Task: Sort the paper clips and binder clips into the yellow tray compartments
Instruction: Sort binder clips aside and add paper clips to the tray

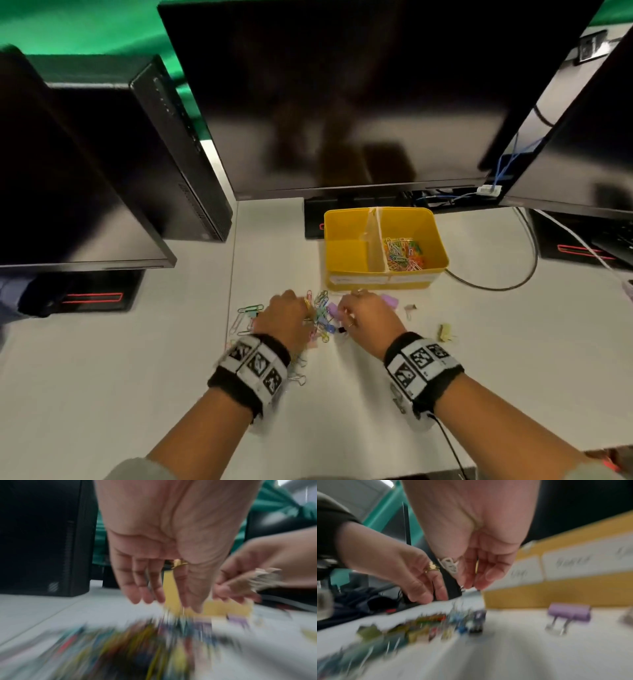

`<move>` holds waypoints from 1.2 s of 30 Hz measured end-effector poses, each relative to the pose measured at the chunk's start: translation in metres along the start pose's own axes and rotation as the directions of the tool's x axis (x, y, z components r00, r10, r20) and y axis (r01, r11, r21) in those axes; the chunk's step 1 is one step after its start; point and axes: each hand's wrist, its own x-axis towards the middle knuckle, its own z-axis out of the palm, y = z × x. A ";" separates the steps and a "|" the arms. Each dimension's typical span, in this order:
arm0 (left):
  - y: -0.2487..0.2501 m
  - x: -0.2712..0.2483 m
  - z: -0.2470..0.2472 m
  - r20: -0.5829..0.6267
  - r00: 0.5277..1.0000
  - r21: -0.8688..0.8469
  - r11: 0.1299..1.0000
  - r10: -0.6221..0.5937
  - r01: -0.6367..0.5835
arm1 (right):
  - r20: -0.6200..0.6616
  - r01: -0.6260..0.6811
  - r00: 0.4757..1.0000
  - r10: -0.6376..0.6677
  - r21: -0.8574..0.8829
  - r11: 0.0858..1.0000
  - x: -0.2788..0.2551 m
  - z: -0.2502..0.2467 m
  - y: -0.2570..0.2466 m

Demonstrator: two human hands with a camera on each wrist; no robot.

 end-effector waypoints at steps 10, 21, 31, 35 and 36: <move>-0.050 -0.027 0.039 0.100 0.994 0.275 0.959 0.045 -0.072 | 0.118 -0.149 0.981 0.156 -0.062 0.987 0.023 0.034 -0.007; 0.000 0.016 0.025 0.031 0.983 0.152 0.971 0.183 -0.186 | -0.139 -0.381 0.904 0.404 0.164 0.910 -0.018 -0.004 0.039; -0.003 0.021 0.028 0.069 0.979 0.276 0.939 0.192 -0.204 | -0.042 -0.251 0.967 0.250 -0.020 0.968 -0.019 0.014 0.018; -0.018 0.020 0.004 -0.106 0.986 0.159 0.981 0.127 -0.109 | 0.088 -0.195 0.977 0.195 -0.001 0.981 0.001 0.030 -0.004; -0.024 0.023 -0.003 -0.142 0.986 0.106 0.992 0.082 -0.068 | 0.104 -0.203 0.974 0.201 0.003 0.979 0.005 0.033 -0.007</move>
